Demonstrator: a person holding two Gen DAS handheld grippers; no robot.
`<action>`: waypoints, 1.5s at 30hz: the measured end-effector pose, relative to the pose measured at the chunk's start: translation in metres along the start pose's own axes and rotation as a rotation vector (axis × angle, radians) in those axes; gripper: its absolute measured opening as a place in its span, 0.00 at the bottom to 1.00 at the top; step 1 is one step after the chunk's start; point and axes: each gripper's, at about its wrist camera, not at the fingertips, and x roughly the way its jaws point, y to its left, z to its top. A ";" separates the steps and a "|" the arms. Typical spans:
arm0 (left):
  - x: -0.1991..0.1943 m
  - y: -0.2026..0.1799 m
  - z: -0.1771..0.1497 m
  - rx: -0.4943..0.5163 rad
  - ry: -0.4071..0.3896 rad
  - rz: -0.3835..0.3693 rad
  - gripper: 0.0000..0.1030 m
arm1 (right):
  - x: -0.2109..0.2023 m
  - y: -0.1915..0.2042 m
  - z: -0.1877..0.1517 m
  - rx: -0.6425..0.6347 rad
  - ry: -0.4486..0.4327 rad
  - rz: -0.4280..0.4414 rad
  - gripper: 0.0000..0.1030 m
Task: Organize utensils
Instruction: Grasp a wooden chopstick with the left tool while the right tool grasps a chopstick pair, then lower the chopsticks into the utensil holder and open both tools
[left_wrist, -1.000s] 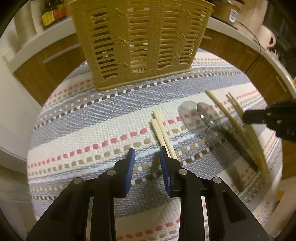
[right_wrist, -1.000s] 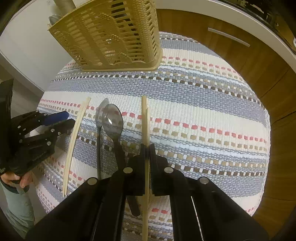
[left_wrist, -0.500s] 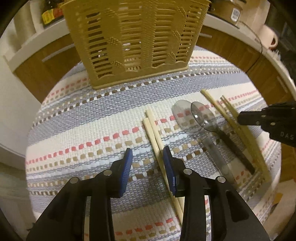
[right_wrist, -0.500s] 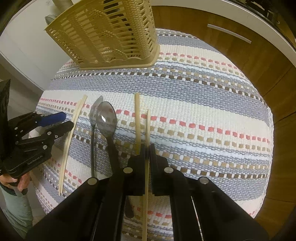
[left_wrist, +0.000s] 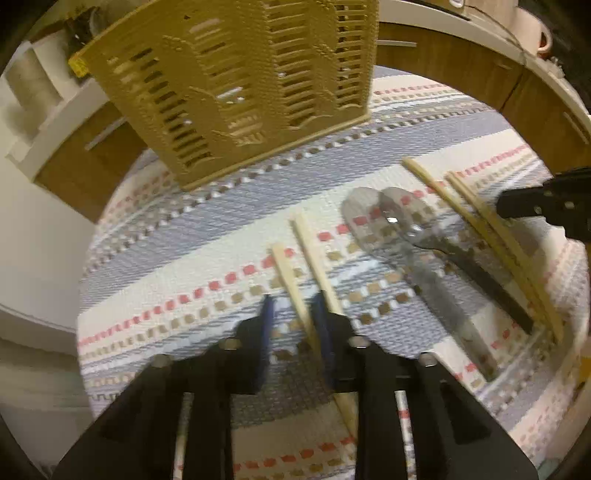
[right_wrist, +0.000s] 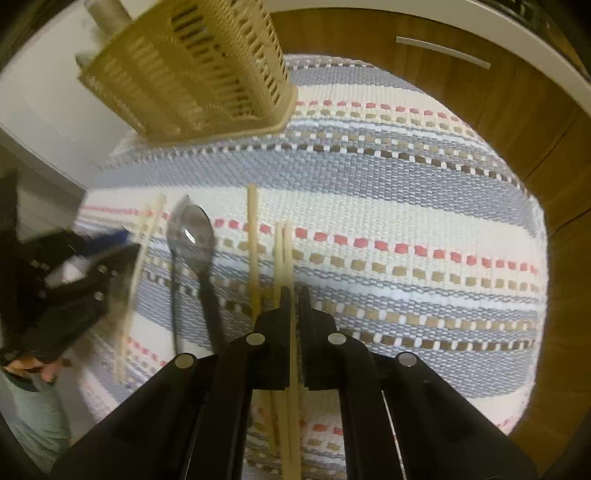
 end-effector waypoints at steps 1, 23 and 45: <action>0.000 -0.001 0.000 0.002 -0.004 0.005 0.08 | -0.003 -0.004 0.001 0.011 -0.002 0.011 0.04; -0.012 0.056 -0.018 -0.123 -0.108 -0.085 0.04 | 0.002 0.017 -0.001 -0.113 0.102 -0.108 0.23; -0.184 0.079 -0.003 -0.218 -0.699 -0.147 0.04 | -0.139 0.071 -0.012 -0.293 -0.340 0.032 0.09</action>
